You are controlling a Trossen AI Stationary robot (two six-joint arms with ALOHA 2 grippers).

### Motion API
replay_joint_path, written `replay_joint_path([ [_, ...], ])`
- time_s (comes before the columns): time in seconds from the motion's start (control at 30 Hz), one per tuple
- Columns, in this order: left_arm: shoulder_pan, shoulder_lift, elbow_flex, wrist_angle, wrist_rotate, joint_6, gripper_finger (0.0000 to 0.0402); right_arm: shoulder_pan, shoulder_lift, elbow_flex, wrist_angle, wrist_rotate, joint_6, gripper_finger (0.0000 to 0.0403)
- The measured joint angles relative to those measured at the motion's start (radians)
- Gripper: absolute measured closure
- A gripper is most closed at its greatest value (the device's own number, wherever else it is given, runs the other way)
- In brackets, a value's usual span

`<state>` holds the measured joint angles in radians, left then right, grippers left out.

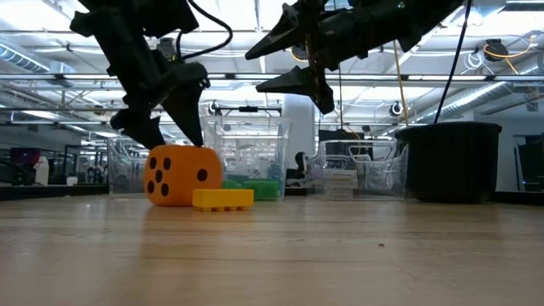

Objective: Pick & Place Toys
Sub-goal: Put the orange die into the left transparent bin

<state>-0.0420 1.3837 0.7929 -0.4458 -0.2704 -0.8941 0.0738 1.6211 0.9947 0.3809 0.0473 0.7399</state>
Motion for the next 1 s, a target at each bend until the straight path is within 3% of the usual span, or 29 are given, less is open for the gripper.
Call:
replay_joint_path([
  [0.43, -0.02, 0.098, 0.005, 0.026, 0.014, 0.032, 0.0002, 0.0, 0.0, 0.0, -0.026, 0.001, -0.001, 0.0188],
  [1.0, -0.008, 0.119, 0.003, 0.026, 0.039, 0.138, 0.0002, 0.0, 0.0, 0.0, -0.027, 0.002, -0.003, 0.0188],
])
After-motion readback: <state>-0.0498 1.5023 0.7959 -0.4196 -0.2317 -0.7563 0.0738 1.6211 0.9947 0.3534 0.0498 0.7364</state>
